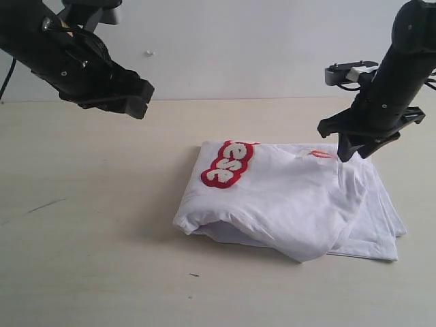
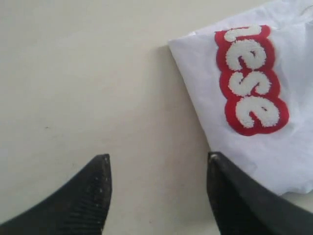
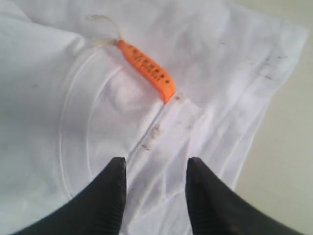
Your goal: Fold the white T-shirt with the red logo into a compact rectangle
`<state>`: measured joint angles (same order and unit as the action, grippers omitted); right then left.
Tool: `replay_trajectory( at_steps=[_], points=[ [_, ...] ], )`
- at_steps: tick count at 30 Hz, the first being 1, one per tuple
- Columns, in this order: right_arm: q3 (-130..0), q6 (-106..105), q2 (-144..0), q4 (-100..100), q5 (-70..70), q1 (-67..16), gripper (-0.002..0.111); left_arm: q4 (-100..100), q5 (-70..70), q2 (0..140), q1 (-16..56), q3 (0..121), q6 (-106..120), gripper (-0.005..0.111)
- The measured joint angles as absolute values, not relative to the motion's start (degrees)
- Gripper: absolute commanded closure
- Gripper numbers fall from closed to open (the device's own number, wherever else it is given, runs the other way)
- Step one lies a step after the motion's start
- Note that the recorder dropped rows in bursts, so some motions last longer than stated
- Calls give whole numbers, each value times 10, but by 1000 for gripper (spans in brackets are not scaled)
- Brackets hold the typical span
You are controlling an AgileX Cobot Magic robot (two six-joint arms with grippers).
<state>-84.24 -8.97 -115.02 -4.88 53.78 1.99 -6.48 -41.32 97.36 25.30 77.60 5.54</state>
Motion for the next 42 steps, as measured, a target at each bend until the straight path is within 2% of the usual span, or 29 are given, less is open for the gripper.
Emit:
replay_trajectory(
  at_steps=[2, 6, 8, 14, 26, 29, 32, 36, 42],
  points=[
    [-842, -74, -1150, -37, 541, 20, 64, -69, -413, 974, 253, 775, 58, 50],
    [-842, -68, -1150, -50, 568, 20, 43, -80, -413, 986, 255, 770, 76, 50],
    [-841, -68, -1154, -53, 582, 20, 39, -82, -413, 989, 256, 767, 80, 50],
    [-784, -42, -1179, -44, 555, 20, 41, -87, -412, 974, 256, 766, 83, 50],
    [-776, -142, -1201, -198, 546, 20, 42, -96, -410, 968, 256, 766, 83, 50],
    [-776, -143, -1205, -194, 546, 20, 51, -96, -410, 968, 256, 766, 84, 50],
    [-776, -143, -1213, -186, 546, 20, 69, -97, -410, 968, 256, 766, 84, 50],
    [-786, -150, -1223, -182, 557, 21, 105, -97, -410, 968, 256, 766, 84, 50],
    [-798, -170, -1217, -185, 573, 21, 108, -97, -410, 968, 256, 766, 84, 50]
  ],
)
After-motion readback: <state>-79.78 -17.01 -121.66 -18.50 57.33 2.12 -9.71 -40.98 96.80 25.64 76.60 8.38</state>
